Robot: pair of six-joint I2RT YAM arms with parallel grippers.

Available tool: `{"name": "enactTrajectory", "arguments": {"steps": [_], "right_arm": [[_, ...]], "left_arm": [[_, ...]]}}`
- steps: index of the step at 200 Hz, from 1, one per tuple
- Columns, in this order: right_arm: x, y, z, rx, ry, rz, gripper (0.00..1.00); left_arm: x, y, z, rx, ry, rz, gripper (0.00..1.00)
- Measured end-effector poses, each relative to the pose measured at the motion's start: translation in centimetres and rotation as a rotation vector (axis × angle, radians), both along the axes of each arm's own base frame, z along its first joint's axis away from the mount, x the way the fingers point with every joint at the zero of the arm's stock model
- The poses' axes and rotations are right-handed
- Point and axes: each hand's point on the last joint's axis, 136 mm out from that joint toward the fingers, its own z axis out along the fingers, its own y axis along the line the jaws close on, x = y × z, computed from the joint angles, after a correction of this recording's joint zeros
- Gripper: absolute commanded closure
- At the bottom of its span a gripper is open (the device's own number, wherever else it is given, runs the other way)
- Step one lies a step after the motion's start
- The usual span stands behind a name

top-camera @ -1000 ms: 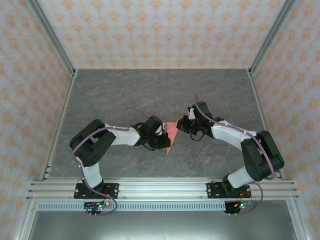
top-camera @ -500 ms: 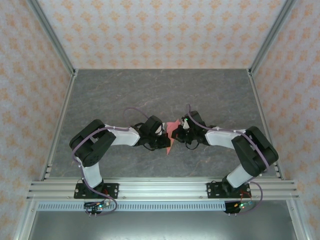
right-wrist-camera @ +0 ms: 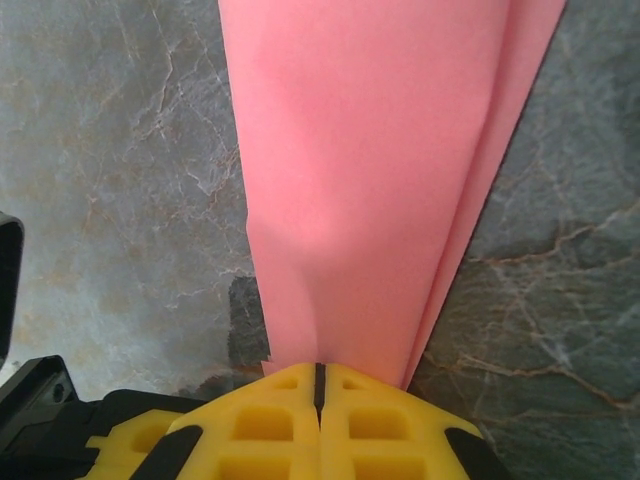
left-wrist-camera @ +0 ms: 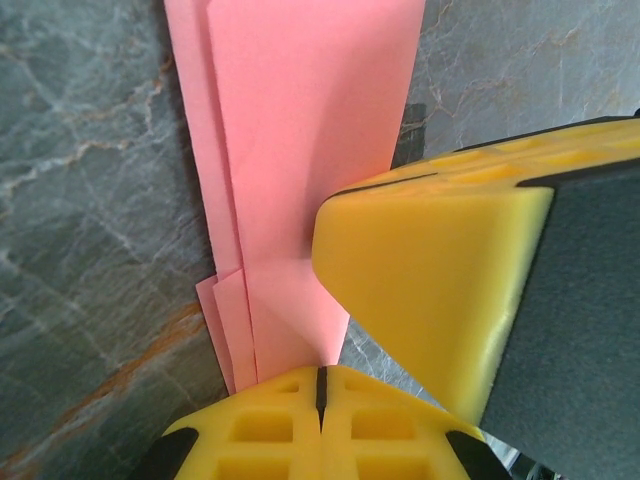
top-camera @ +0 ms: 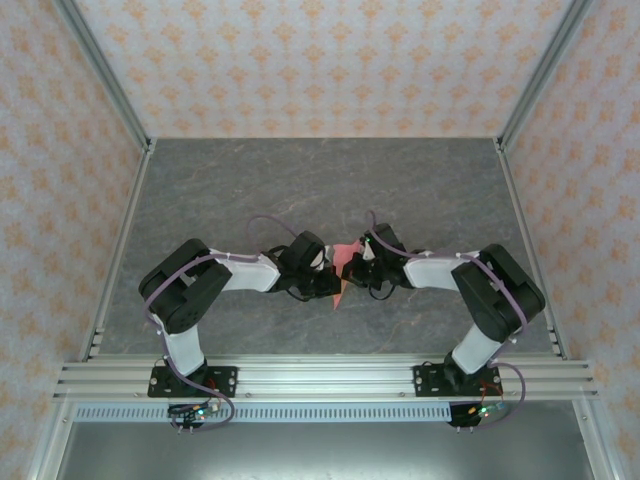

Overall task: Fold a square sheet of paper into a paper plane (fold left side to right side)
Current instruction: Fold the wing for the fifth time at the center of the table.

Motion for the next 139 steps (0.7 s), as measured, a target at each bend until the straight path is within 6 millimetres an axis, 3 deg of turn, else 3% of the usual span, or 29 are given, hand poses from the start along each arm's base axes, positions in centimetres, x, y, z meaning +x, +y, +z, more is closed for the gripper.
{"name": "enactTrajectory", "arguments": {"steps": [79, 139], "right_arm": [[0.7, -0.2, -0.2, -0.061, -0.042, 0.068, 0.98], [3.2, -1.4, -0.2, -0.078, -0.064, 0.045, 0.98]], "left_arm": [[0.0, 0.0, 0.0, 0.001, -0.002, 0.002, 1.0], [0.1, 0.0, 0.0, 0.001, -0.002, 0.002, 1.0]]}}
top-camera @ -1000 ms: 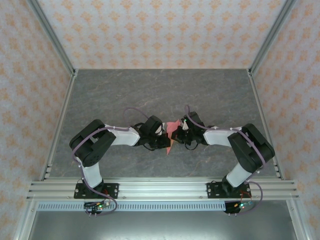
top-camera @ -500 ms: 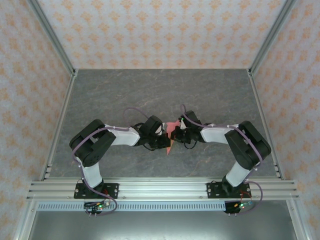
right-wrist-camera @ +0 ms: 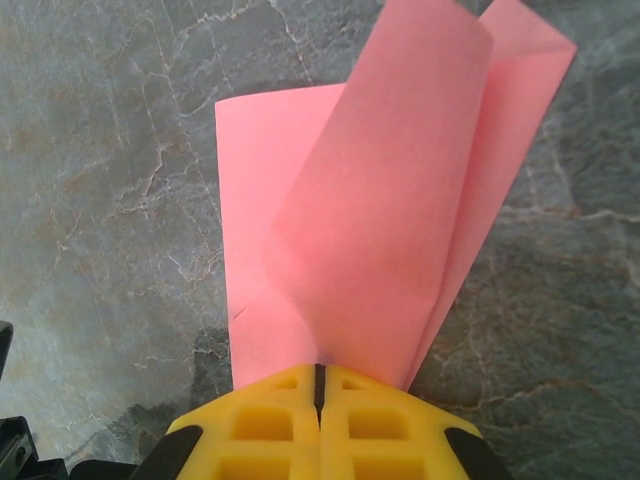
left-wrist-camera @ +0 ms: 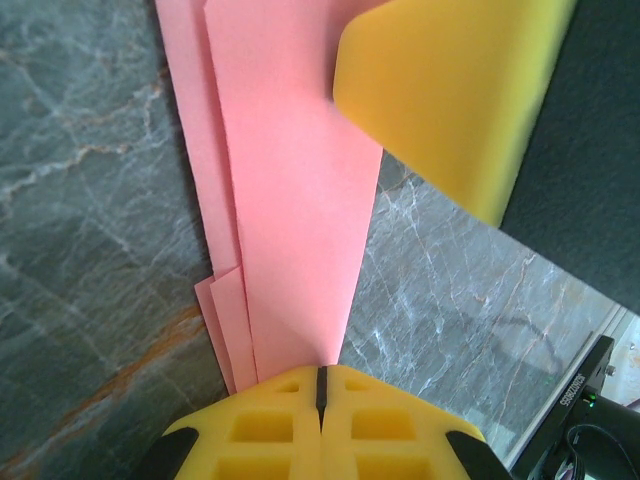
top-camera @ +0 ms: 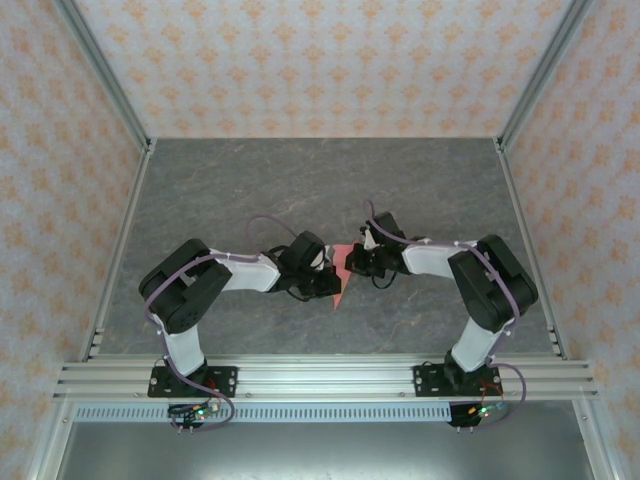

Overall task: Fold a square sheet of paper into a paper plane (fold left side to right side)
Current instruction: Fold the wing for the fifth time at the center of the table.

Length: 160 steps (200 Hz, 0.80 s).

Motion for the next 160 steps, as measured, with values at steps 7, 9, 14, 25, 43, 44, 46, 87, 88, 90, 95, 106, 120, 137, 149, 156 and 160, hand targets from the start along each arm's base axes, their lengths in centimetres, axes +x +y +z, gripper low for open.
{"name": "enactTrajectory", "arguments": {"steps": [7, 9, 14, 25, 43, 44, 46, 87, 88, 90, 95, 106, 120, 137, 149, 156, 160], "right_arm": [[0.2, -0.1, 0.0, -0.002, -0.001, -0.001, 0.98], [0.2, -0.1, 0.0, -0.003, -0.001, 0.0, 0.98], [0.3, -0.2, 0.0, -0.002, 0.0, 0.001, 0.98], [0.5, -0.2, 0.0, 0.0, 0.008, 0.005, 0.98], [0.9, -0.4, 0.0, 0.001, 0.015, 0.011, 0.98], [0.9, -0.4, 0.0, 0.001, 0.015, 0.011, 0.98], [0.9, -0.4, 0.0, 0.001, 0.016, 0.011, 0.98], [3.1, -1.5, 0.1, -0.01, 0.0, -0.012, 0.98], [3.1, -1.5, 0.1, -0.011, -0.001, -0.013, 0.98], [3.3, -1.6, 0.1, -0.012, -0.004, -0.017, 0.98], [3.8, -1.9, 0.2, -0.015, -0.01, -0.024, 0.98], [4.6, -2.3, 0.2, -0.021, -0.021, -0.04, 0.98], [5.4, -2.8, 0.2, -0.031, -0.03, -0.05, 0.98], [5.6, -2.9, 0.1, -0.036, -0.026, -0.049, 0.98], [5.7, -2.9, 0.1, -0.038, -0.028, -0.044, 0.98], [5.7, -3.0, 0.1, -0.039, -0.027, -0.043, 0.98], [5.7, -3.0, 0.1, -0.038, -0.026, -0.042, 0.98]], "left_arm": [[0.0, 0.0, 0.0, 0.0, 0.0, 0.0, 1.0], [0.0, 0.0, 0.0, 0.0, 0.0, 0.0, 1.0], [0.0, 0.0, 0.0, 0.0, 0.0, 0.0, 1.0], [0.0, 0.0, 0.0, 0.001, -0.002, 0.001, 1.0], [0.3, 0.0, 0.0, 0.003, -0.011, 0.007, 1.0], [0.3, 0.0, 0.0, 0.003, -0.011, 0.007, 1.0], [0.3, 0.0, 0.0, 0.003, -0.011, 0.007, 1.0], [0.3, 0.0, 0.0, 0.004, -0.014, 0.009, 1.0], [0.3, 0.0, 0.0, 0.004, -0.014, 0.009, 1.0], [0.3, 0.0, 0.0, 0.004, -0.014, 0.009, 1.0], [0.3, 0.0, 0.0, 0.004, -0.015, 0.009, 1.0], [0.3, 0.0, 0.0, 0.003, -0.016, 0.009, 1.0], [0.3, 0.0, 0.0, 0.003, -0.016, 0.009, 1.0], [0.4, 0.0, 0.0, 0.003, -0.016, 0.009, 1.0], [0.4, 0.0, 0.0, 0.003, -0.016, 0.009, 1.0], [0.4, 0.0, 0.0, 0.003, -0.016, 0.009, 1.0], [0.3, 0.0, 0.0, 0.003, -0.016, 0.009, 1.0]]}}
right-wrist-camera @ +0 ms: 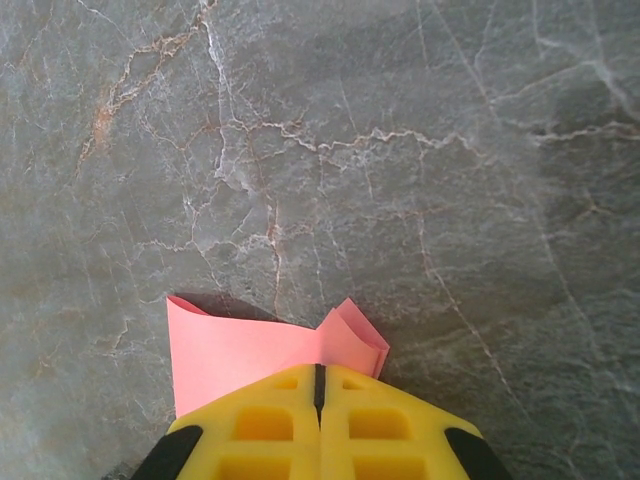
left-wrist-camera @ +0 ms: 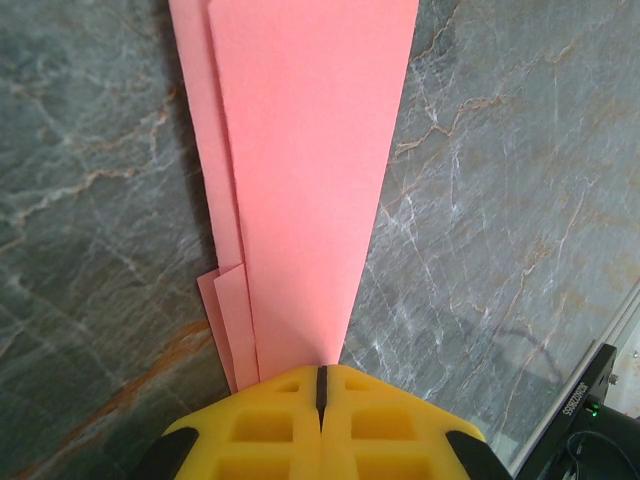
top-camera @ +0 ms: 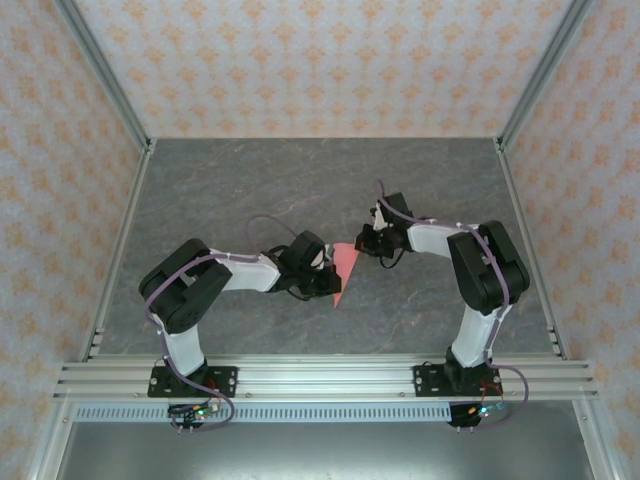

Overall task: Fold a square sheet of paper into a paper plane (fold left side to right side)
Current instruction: Fold the wing for the fifth time at the center of the table.

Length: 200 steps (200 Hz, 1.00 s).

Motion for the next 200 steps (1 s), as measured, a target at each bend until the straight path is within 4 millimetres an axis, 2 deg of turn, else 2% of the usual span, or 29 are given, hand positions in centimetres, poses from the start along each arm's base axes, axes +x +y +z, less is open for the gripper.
{"name": "enactTrajectory", "arguments": {"steps": [41, 78, 92, 112, 135, 159, 176, 200], "right_arm": [[0.9, -0.4, 0.2, -0.017, -0.008, 0.004, 0.98], [3.9, -2.9, 0.5, -0.04, -0.045, -0.069, 0.98], [4.5, -3.7, 0.8, -0.043, -0.053, -0.09, 0.98], [4.4, -3.7, 1.5, -0.037, -0.067, -0.092, 0.98], [3.4, -3.0, 3.7, 0.009, -0.097, -0.082, 0.98], [1.0, -1.1, 5.8, 0.085, -0.123, -0.062, 0.97], [-0.9, 0.7, 5.7, 0.134, -0.099, -0.036, 0.97], [-2.9, 2.4, 4.3, 0.181, -0.03, -0.024, 0.97]], "left_arm": [[0.0, 0.0, 0.0, 0.0, 0.0, 0.0, 1.0], [0.0, 0.0, 0.0, 0.0, 0.0, 0.0, 1.0], [0.0, 0.0, 0.0, 0.0, -0.001, 0.0, 1.0], [0.0, 0.0, 0.0, 0.0, -0.001, 0.0, 1.0], [0.0, 0.0, 0.0, 0.0, -0.001, 0.0, 1.0], [0.0, 0.0, 0.0, 0.001, -0.001, 0.001, 1.0], [0.0, 0.0, 0.0, 0.003, -0.003, 0.001, 1.0], [0.0, 0.0, 0.0, 0.003, -0.005, 0.002, 1.0]]}}
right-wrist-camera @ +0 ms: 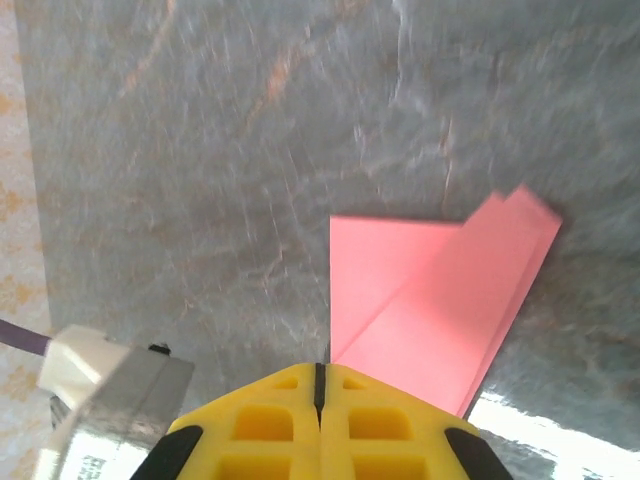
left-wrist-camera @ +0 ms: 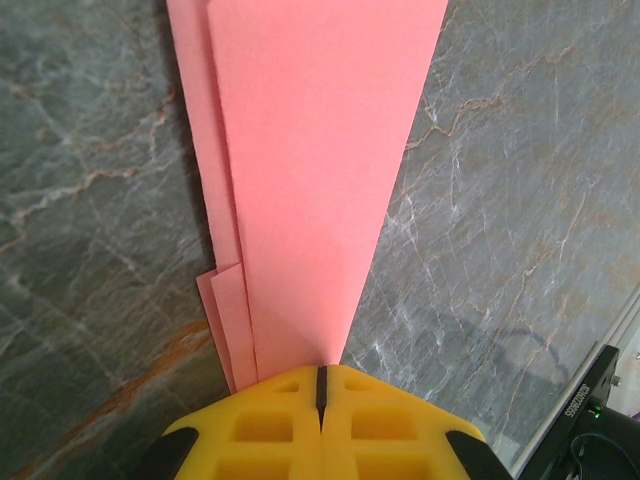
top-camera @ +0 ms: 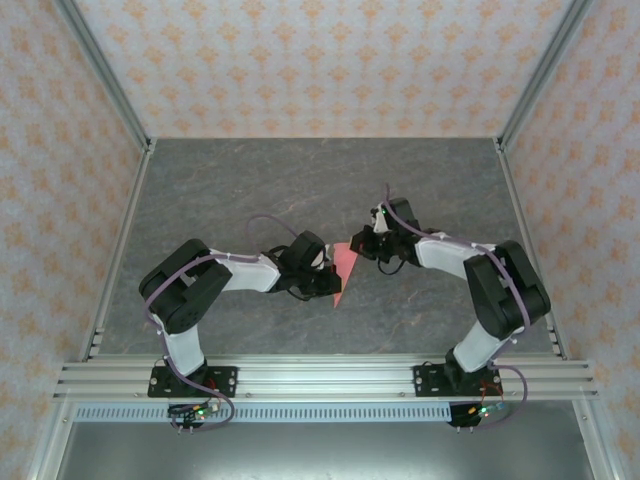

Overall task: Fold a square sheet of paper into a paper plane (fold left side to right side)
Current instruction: Fold the wing for the fifth time at the center of the table.

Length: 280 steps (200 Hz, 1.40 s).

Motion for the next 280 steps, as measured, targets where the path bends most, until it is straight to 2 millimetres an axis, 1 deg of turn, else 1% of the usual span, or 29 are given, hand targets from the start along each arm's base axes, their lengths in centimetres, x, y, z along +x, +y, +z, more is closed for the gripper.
{"name": "enactTrajectory", "arguments": {"steps": [28, 64, 73, 91, 109, 135, 152, 191, 220, 253, 280], "right_arm": [[-0.4, 0.8, -1.8, 0.021, 0.063, -0.004, 0.97], [-0.8, 0.5, -4.1, -0.006, 0.129, -0.019, 0.98], [-0.9, 0.4, -4.5, -0.015, 0.144, -0.02, 0.98], [-0.7, 0.5, -4.4, -0.025, 0.159, -0.022, 0.98], [-0.6, 0.5, -4.4, -0.041, 0.168, -0.017, 0.97], [-0.7, 0.4, -4.5, -0.06, 0.167, -0.011, 0.98], [-0.6, 0.4, -4.5, -0.064, 0.166, -0.011, 0.98], [-0.7, 0.4, -4.5, -0.067, 0.164, -0.009, 0.98], [-0.6, 0.3, -4.5, -0.071, 0.164, -0.008, 0.97], [-0.6, 0.3, -4.5, -0.077, 0.162, -0.006, 0.98], [-0.6, 0.3, -4.5, -0.078, 0.16, -0.003, 0.98]], "left_arm": [[0.0, 0.0, 0.0, 0.0, -0.001, 0.0, 1.0], [0.0, 0.2, 0.1, 0.009, 0.0, 0.004, 1.0], [-0.1, 0.4, 0.2, 0.018, 0.0, 0.006, 0.98], [-0.2, 0.8, 0.3, 0.039, -0.002, 0.012, 0.95], [-0.5, 1.5, 0.7, 0.067, -0.005, 0.015, 0.94], [-0.7, 1.8, 2.3, 0.062, -0.022, 0.01, 0.95], [-0.8, 1.6, 3.1, 0.04, -0.028, 0.002, 0.96], [-1.9, 0.3, 3.5, -0.019, 0.009, -0.048, 0.96], [-2.4, -0.4, 3.0, -0.024, 0.033, -0.074, 0.96], [-2.6, -0.2, 1.6, 0.0, 0.06, -0.073, 0.97], [-2.7, -0.2, 1.4, 0.004, 0.064, -0.073, 0.97]]}}
